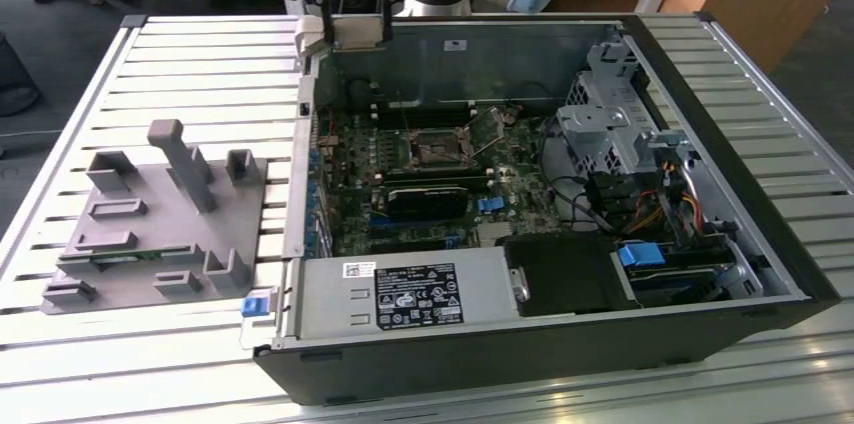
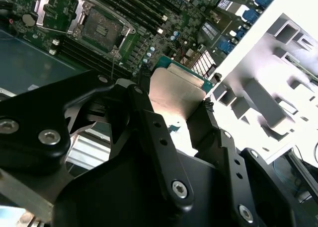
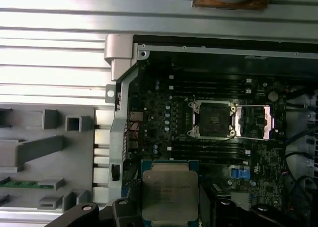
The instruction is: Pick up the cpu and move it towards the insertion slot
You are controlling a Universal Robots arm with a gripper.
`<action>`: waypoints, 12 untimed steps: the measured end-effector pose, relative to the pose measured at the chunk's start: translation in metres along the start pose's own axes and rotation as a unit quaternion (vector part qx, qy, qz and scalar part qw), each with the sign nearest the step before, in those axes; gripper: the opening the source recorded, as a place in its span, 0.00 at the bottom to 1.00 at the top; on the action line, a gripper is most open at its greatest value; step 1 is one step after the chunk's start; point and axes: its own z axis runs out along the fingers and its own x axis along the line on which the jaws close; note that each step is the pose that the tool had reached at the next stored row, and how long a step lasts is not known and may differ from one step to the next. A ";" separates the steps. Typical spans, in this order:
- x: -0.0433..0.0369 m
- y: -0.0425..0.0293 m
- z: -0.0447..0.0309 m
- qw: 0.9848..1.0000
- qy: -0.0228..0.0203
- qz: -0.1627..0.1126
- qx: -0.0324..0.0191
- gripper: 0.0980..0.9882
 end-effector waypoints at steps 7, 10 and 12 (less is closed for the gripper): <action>-0.0071 0.0042 0.0013 1.000 0.000 0.000 -0.001 0.50; -0.0098 0.0061 0.0018 1.000 0.000 0.000 -0.001 0.50; -0.0113 0.0073 0.0021 1.000 0.000 0.000 -0.001 0.50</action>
